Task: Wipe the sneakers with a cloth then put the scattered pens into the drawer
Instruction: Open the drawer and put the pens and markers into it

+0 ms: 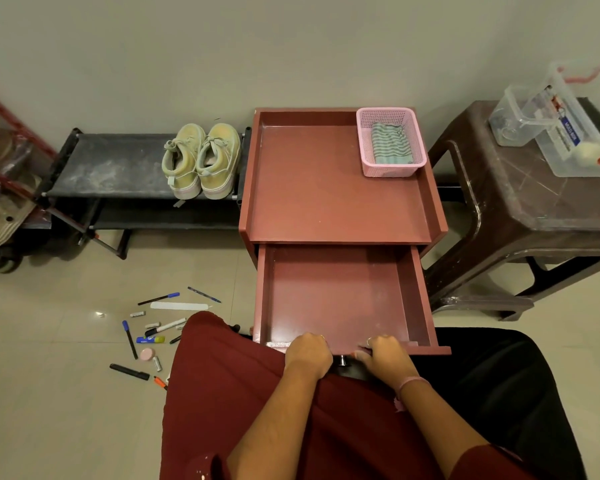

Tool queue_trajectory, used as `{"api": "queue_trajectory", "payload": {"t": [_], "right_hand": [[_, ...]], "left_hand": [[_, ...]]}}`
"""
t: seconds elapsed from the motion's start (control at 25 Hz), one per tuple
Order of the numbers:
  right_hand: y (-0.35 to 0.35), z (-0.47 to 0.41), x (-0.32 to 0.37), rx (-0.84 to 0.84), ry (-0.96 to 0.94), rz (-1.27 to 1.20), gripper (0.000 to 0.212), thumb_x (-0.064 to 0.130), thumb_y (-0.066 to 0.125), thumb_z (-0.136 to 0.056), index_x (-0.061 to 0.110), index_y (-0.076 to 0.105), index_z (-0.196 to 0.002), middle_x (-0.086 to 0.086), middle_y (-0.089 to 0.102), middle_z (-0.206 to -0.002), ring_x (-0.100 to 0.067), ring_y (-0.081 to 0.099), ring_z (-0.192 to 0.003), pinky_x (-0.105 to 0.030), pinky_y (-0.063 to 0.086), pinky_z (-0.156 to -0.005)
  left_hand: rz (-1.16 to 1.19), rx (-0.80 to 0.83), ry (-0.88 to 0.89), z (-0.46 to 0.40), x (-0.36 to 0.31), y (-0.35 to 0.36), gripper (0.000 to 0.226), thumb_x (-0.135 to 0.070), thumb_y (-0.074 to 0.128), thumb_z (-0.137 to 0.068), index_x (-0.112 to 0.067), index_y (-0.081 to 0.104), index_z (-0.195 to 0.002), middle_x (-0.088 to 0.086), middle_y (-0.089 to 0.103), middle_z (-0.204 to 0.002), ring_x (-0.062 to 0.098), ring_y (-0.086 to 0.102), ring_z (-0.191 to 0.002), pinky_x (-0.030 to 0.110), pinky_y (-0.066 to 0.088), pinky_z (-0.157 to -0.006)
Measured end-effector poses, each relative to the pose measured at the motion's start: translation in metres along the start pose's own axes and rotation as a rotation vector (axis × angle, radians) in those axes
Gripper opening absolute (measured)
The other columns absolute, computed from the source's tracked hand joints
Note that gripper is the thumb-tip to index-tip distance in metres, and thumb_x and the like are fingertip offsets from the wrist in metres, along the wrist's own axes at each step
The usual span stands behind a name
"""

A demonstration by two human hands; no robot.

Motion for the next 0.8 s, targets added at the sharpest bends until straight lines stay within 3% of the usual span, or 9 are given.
{"api": "queue_trajectory", "payload": {"t": [0.12,0.2,0.28,0.4,0.52,0.68,0.8], "right_hand": [[-0.003,0.002,0.001,0.029,0.013,0.009,0.039,0.042,0.059,-0.089,0.004,0.066,-0.086,-0.010,0.066,-0.087,-0.024,0.062,-0.085,-0.031,0.044,-0.069],[-0.002,0.006,0.004,0.075,0.025,-0.002,0.036,0.036,0.060,-0.089,0.008,0.056,-0.068,-0.005,0.058,-0.071,-0.018,0.056,-0.067,-0.030,0.041,-0.064],[0.009,0.015,0.003,0.166,0.017,0.038,0.036,0.031,0.060,-0.089,0.009,0.053,-0.061,-0.004,0.055,-0.065,-0.016,0.054,-0.064,-0.034,0.043,-0.071],[0.028,0.030,0.002,0.295,-0.019,0.113,0.031,0.034,0.059,-0.090,0.005,0.068,-0.080,-0.006,0.068,-0.085,-0.023,0.063,-0.093,-0.030,0.042,-0.089],[0.033,0.030,-0.001,0.308,-0.004,0.050,0.030,0.035,0.061,-0.089,0.008,0.073,-0.095,-0.005,0.072,-0.100,-0.019,0.066,-0.093,-0.026,0.049,-0.085],[0.035,0.029,-0.003,0.314,-0.011,0.014,0.027,0.034,0.060,-0.087,0.012,0.074,-0.091,-0.005,0.073,-0.099,-0.019,0.066,-0.094,-0.032,0.050,-0.087],[0.035,0.031,-0.003,0.286,-0.018,-0.007,0.027,0.034,0.062,-0.085,0.010,0.074,-0.085,-0.009,0.073,-0.092,-0.023,0.065,-0.088,-0.034,0.049,-0.080]], "left_hand": [[0.022,0.021,-0.012,0.005,-0.002,-0.002,0.033,-0.009,0.037,-0.093,-0.001,0.062,-0.113,0.019,0.063,-0.117,0.034,0.059,-0.108,0.037,0.048,-0.087],[0.040,0.052,-0.019,0.011,-0.001,-0.005,0.033,-0.011,0.038,-0.093,-0.002,0.063,-0.112,0.017,0.062,-0.119,0.033,0.059,-0.109,0.037,0.048,-0.089],[0.016,0.111,-0.005,0.020,-0.003,0.004,0.036,-0.013,0.038,-0.093,-0.002,0.060,-0.120,0.017,0.058,-0.127,0.034,0.055,-0.117,0.038,0.044,-0.096],[-0.046,0.187,0.064,0.034,-0.009,0.024,0.039,-0.017,0.036,-0.097,-0.004,0.055,-0.129,0.017,0.052,-0.136,0.033,0.048,-0.126,0.039,0.036,-0.105],[-0.059,0.184,0.112,0.026,-0.015,0.033,0.038,-0.022,0.038,-0.099,-0.010,0.057,-0.129,0.012,0.054,-0.135,0.030,0.048,-0.126,0.038,0.031,-0.109],[-0.039,0.223,0.157,0.021,-0.011,0.040,0.043,-0.038,0.039,-0.098,-0.012,0.059,-0.126,0.013,0.057,-0.130,0.028,0.049,-0.124,0.041,0.021,-0.115],[0.010,0.242,0.214,0.020,-0.006,0.038,0.048,-0.050,0.059,-0.088,-0.011,0.065,-0.115,0.013,0.062,-0.120,0.029,0.053,-0.117,0.040,0.038,-0.103]]}}
Point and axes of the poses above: each hand's wrist, its own z-axis away from the middle knuckle, its own y-axis out of the palm, x = y × z, the point moved 7 cm from there along -z, towards the middle knuckle
